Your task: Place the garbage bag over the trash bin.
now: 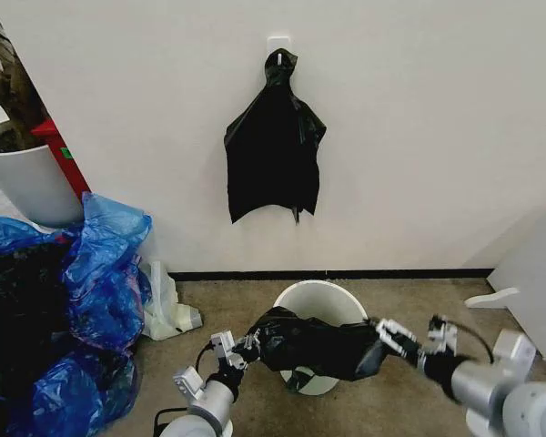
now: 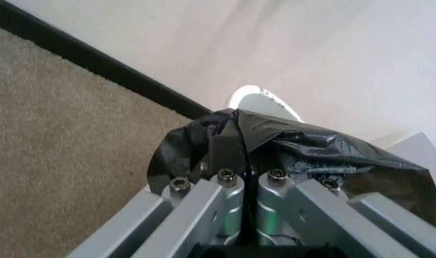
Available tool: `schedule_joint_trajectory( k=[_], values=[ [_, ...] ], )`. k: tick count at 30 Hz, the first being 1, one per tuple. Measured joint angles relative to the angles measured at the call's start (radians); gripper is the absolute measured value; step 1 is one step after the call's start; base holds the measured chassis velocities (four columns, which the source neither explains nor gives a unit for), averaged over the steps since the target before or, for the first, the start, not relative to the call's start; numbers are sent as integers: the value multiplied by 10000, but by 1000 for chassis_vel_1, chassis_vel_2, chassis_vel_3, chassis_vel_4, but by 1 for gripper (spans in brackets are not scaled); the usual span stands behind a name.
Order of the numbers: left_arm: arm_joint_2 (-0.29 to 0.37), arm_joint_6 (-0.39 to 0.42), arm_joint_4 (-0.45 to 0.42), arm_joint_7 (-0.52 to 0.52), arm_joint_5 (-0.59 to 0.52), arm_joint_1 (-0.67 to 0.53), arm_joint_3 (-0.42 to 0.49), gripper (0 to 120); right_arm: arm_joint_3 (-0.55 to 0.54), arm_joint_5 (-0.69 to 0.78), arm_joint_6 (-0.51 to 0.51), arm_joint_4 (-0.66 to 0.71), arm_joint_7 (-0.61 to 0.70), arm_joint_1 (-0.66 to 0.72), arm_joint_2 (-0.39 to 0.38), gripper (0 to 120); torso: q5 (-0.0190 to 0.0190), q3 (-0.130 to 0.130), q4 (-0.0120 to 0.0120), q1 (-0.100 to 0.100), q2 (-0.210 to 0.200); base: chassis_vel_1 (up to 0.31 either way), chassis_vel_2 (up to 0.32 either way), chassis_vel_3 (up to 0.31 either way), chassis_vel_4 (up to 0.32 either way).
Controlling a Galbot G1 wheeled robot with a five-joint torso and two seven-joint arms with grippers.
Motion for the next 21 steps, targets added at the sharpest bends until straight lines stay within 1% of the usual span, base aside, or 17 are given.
schedule_joint_trajectory(
  k=[2,3,6,8,9,10,11,12,13,14,15,16,17,18,19,20,21],
  values=[
    [0,5,0,-1,-6,-9,0,0,63,8,-10,-1,3,120,-147,100,0,0,0,0,0,0,0,0,0],
    [0,12,0,-1,-11,-18,2,0,181,66,-22,-3,39,250,-386,100,-1,0,0,0,0,0,0,0,0],
    [3,18,32,37,-44,-21,-3,0,1208,1225,-336,-8,372,136,-1196,100,1,0,-1,0,0,0,0,0,0],
    [50,21,50,79,-125,-37,-12,0,2163,2374,-968,-11,301,-390,-1699,100,-2,0,-6,0,0,0,0,0,0],
    [50,21,50,79,-125,-37,-12,0,2163,2374,-968,-11,301,-390,-1699,100,-2,0,-6,0,0,0,0,0,0],
    [79,30,52,107,-182,-60,-18,0,2477,2937,-1148,-11,196,-676,-1939,100,-2,0,-7,0,0,0,0,0,0],
    [106,40,55,140,-246,-96,-23,0,2637,3130,-1222,-13,-256,-986,-2088,100,-4,0,-4,0,0,0,0,0,0],
    [130,51,61,165,-305,-139,-27,0,2693,2912,-1251,-29,-1149,-1312,-2163,100,-2,0,-3,0,0,0,0,0,0],
    [159,70,67,189,-400,-222,-31,0,2618,1717,-1261,-204,-2739,-1783,-2218,100,-4,0,-3,0,0,0,0,0,0],
    [183,82,71,195,-451,-271,-32,0,2487,751,-1165,-514,-3712,-2033,-2210,100,-12,-1,-4,-1,1,0,0,0,0],
    [221,117,74,203,-530,-330,-35,0,2295,-352,-818,-1006,-4774,-2265,-2178,100,-16,-1,-4,0,1,0,0,0,0],
    [221,117,74,203,-530,-330,-35,0,2295,-352,-818,-1006,-4774,-2265,-2178,100,-16,-1,-4,0,1,0,0,0,0],
    [306,168,75,214,-637,-384,-48,0,1905,-2260,434,-1664,-6667,-2577,-2103,100,13,1,-11,1,-1,0,0,0,0],
    [361,186,51,239,-691,-391,-64,0,1633,-3656,1630,-1994,-8234,-2876,-1961,100,5,1,-2,1,0,0,0,0,0],
    [417,195,32,266,-718,-360,-72,0,1523,-4739,2536,-2142,-9433,-3185,-1704,100,-7,0,-2,0,-1,0,0,0,0],
    [460,196,18,293,-740,-364,-94,0,1402,-5571,3537,-2192,-10491,-3586,-1351,100,4,0,-2,0,-1,0,0,0,0],
    [469,200,19,298,-771,-392,-96,0,1326,-5751,3891,-2160,-10843,-3828,-1166,100,2,-1,-3,-1,-1,0,0,0,0]
  ],
)
